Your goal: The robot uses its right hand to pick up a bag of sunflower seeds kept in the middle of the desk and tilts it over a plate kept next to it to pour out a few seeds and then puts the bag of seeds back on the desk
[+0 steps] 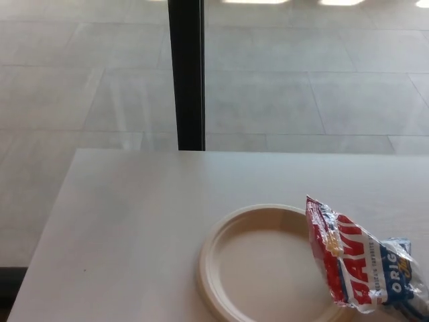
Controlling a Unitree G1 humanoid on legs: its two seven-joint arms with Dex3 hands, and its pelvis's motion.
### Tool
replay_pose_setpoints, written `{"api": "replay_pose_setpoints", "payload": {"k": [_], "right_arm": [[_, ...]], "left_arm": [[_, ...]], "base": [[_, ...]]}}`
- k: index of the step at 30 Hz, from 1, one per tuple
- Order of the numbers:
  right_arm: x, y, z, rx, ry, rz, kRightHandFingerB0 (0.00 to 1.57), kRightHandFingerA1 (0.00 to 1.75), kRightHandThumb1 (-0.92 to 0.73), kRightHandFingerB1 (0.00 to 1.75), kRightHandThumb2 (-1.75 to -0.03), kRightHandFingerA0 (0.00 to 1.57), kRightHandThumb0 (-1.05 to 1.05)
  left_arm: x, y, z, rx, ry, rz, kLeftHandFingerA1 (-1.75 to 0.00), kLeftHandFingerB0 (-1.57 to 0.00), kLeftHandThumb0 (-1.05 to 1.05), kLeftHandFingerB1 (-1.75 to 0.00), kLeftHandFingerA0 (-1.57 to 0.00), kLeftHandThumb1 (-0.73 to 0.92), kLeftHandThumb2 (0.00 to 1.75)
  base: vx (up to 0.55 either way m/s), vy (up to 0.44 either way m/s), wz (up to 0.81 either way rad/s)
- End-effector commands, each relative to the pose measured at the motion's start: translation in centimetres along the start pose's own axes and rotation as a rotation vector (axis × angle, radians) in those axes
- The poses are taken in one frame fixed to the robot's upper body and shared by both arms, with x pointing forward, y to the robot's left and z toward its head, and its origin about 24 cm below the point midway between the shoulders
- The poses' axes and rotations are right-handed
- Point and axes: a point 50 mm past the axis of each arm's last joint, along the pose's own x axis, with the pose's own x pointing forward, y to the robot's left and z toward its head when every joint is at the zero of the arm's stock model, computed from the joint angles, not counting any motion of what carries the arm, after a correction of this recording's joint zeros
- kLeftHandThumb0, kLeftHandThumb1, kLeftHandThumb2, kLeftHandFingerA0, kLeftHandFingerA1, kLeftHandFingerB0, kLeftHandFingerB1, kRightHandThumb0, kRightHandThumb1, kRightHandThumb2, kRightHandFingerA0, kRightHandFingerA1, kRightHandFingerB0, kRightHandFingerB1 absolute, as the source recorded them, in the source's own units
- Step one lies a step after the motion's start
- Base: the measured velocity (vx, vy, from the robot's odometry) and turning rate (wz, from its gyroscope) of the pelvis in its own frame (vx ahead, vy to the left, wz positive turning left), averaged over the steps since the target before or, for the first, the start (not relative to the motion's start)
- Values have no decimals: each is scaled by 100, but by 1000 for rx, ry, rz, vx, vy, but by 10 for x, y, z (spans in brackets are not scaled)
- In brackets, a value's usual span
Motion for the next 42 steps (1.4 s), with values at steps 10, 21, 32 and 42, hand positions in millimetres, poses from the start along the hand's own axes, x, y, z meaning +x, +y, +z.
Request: {"api": "replay_pose_setpoints", "payload": {"k": [10, 21, 32, 42], "right_arm": [[-15, -85, 170, 350, -728, -216, 0, 45, -59, 43, -106, 0, -105], [-101, -69, 307, 74, -1290, -18, 0, 56, -53, 51, -75, 0, -100], [-159, 17, 359, -307, -1497, 336, 0, 18, -54, 7, -92, 0, -85], [-155, 78, 359, -686, -1375, 478, 0, 23, -61, 0, -98, 8, -101]], "left_arm": [[-3, 8, 8, -124, -82, -58, -87, -25, -85, -34, -16, 64, 60], [0, 1, 30, -85, -215, -34, -52, -28, -76, -33, -35, 66, 61], [1, -5, 34, -62, -249, -46, -52, -36, -71, -33, -43, 66, 61], [2, -6, 33, -80, -237, -57, -56, -36, -71, -34, -44, 67, 61]], "base": [[0, 0, 0], [1, -1, 2], [0, 0, 0], [0, 0, 0]]}}
